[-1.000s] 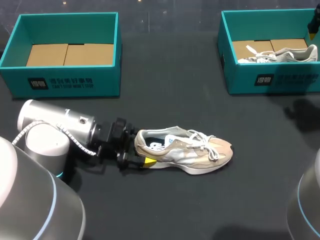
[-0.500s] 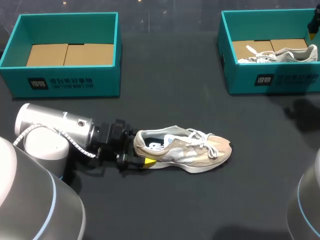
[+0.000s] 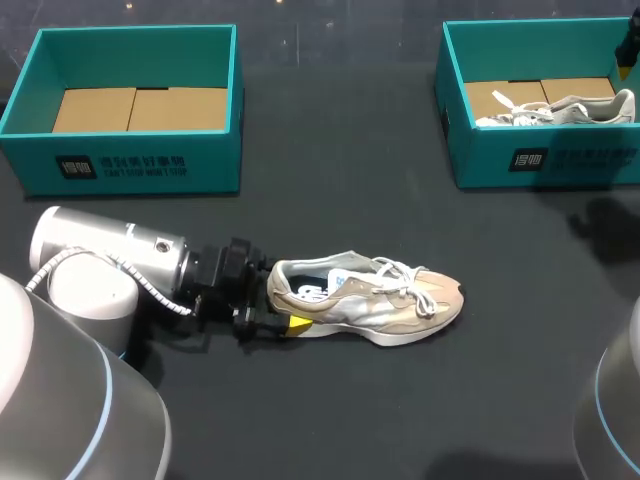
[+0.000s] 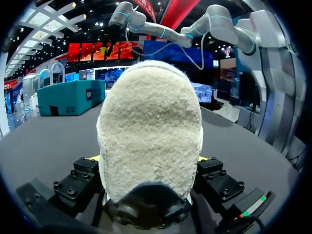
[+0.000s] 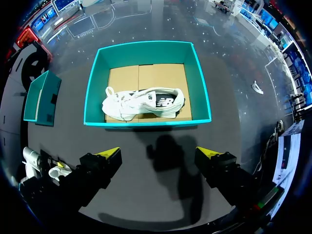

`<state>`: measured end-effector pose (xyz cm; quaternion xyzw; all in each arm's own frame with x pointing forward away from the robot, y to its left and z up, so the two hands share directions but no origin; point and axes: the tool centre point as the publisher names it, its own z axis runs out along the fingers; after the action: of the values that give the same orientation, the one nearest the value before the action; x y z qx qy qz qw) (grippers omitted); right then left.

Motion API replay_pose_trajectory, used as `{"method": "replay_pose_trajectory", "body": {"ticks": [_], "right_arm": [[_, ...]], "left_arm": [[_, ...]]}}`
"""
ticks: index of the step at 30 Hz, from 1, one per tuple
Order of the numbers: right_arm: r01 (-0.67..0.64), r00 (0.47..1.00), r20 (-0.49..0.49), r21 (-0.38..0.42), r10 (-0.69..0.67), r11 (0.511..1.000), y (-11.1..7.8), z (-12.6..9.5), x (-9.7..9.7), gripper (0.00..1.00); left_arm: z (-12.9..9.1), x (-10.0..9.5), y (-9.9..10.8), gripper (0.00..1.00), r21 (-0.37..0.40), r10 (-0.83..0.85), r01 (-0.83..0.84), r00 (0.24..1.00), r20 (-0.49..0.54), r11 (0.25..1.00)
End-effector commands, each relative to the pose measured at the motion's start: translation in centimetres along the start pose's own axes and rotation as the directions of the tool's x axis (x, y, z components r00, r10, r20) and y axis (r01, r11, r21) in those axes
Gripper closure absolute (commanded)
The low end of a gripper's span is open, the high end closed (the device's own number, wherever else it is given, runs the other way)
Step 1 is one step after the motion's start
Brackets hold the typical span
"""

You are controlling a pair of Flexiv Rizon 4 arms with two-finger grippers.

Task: Take the shoe out of the shoebox, open the shoe tongue, remove and reinsert the insole, then place the shoe into the shoebox

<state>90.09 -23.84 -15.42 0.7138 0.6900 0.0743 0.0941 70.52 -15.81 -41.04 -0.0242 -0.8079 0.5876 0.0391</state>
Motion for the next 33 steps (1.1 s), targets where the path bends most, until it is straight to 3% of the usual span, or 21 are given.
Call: {"method": "replay_pose_trajectory", "body": {"ticks": [1, 14, 16, 22, 28, 33], "right_arm": [[-0.001, 1.000, 0.001, 0.000, 0.001, 1.000, 0.0, 0.0, 0.0, 0.00], [-0.001, 1.000, 0.001, 0.000, 0.001, 1.000, 0.0, 0.0, 0.0, 0.00], [-0.005, 0.999, 0.037, 0.017, 0.004, 1.000, -0.5, -0.2, 1.4, 0.00], [-0.001, 0.998, 0.070, 0.012, 0.000, 1.000, -4.1, -1.8, 5.7, 0.00], [-0.068, 0.996, 0.065, -0.010, 0.068, 0.998, -8.9, -3.0, 9.6, 0.00], [-0.121, 0.991, 0.063, -0.014, 0.122, 0.993, -13.2, -3.1, 14.1, 0.00]], "left_arm": [[-0.1, -0.1, 0.2, 1.00, -0.002, 0.000, 0.000, 1.000, 0.001, 1.000], [-0.1, -0.1, 0.2, 1.00, -0.002, 0.000, 0.000, 1.000, 0.001, 1.000], [-0.1, -0.1, 0.2, 1.00, -0.002, 0.000, 0.000, 1.000, 0.001, 1.000], [-0.1, -0.1, 0.2, 1.00, -0.002, 0.000, 0.000, 1.000, 0.001, 1.000], [-0.1, -0.1, 0.2, 1.00, -0.002, 0.000, 0.000, 1.000, 0.001, 1.000], [-0.1, -0.1, 0.2, 1.00, -0.002, 0.000, 0.000, 1.000, 0.001, 1.000]]}}
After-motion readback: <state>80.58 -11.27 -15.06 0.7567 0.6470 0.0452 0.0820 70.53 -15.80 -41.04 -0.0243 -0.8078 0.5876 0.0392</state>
